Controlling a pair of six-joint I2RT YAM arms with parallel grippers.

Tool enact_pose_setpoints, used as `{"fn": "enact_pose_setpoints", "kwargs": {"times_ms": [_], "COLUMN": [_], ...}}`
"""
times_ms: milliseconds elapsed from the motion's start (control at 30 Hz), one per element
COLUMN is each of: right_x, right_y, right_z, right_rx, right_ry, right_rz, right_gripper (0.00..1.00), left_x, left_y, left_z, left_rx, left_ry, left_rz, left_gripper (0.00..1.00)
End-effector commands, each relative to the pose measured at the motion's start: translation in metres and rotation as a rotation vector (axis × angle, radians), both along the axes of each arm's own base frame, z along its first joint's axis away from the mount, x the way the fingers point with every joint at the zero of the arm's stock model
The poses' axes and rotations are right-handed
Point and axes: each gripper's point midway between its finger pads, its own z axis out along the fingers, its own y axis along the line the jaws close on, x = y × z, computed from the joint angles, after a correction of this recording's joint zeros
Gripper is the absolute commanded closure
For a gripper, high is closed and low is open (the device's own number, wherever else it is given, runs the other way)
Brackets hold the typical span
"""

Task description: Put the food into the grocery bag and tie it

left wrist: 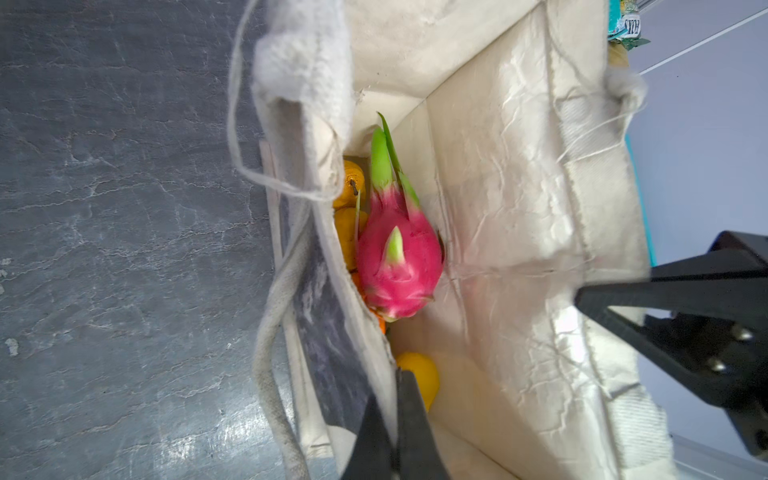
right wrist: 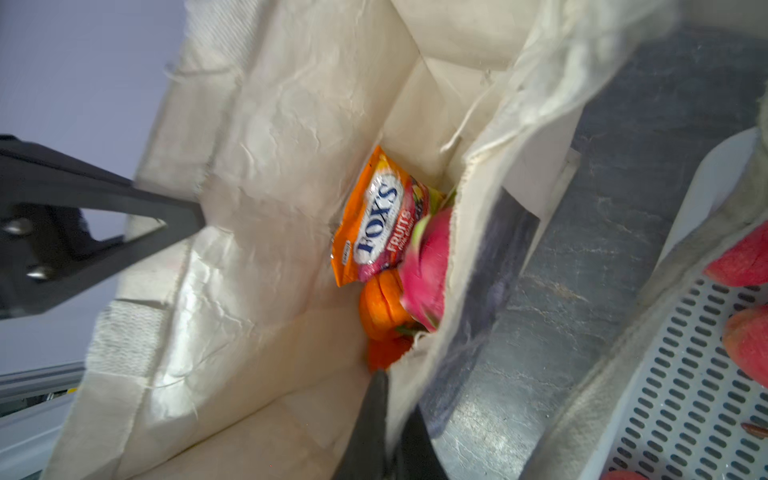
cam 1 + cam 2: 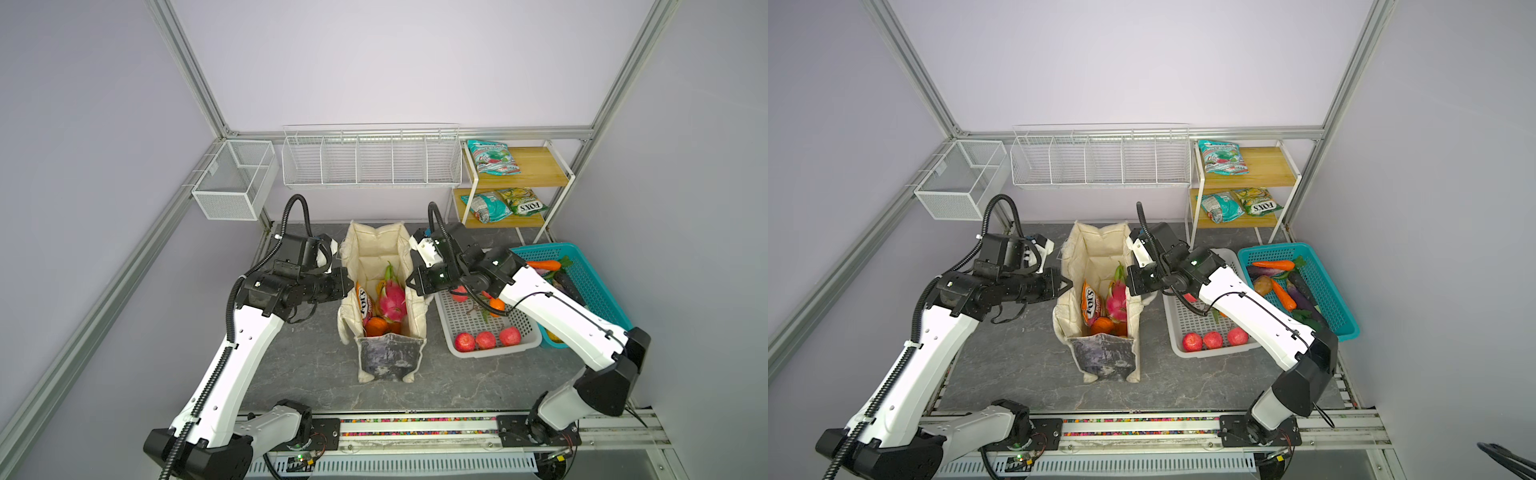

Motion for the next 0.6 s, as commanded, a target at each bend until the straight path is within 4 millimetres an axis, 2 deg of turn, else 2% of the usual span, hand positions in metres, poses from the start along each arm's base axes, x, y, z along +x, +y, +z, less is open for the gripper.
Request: {"fn": "enact_pose_setpoints", "kwargs": {"times_ms": [0, 133, 467, 567], "right_x": [-0.001, -0.002, 0.006, 0.007], "right_y": [0.002, -0.002, -0.011, -0.012], "right_z": [-0.008, -0.011, 0.021, 0.023], "right_rx": [0.01, -0.004, -0.018, -0.021], "right_ry": [-0.004, -0.006, -0.099, -0.103], "right_rz": [-0.011, -0.021, -0.041, -0.043], "right_gripper": [0.93, 0.93, 0.93, 0.93], "left_x": [0.004, 0.0, -0.008, -0.009], "left_y": [-0.004, 0.0, 0.012, 0.015], "left_z": [0.003, 0.003, 0.005, 0.005], "left_rx": [-0.024, -0.013, 0.03, 0.038], "left_ry": [-0.035, -0.04, -0.05, -0.052], "left_rz": [-0.006, 0.002, 0.032, 0.042], "left_gripper": [1.0, 1.0, 1.0, 1.0]}}
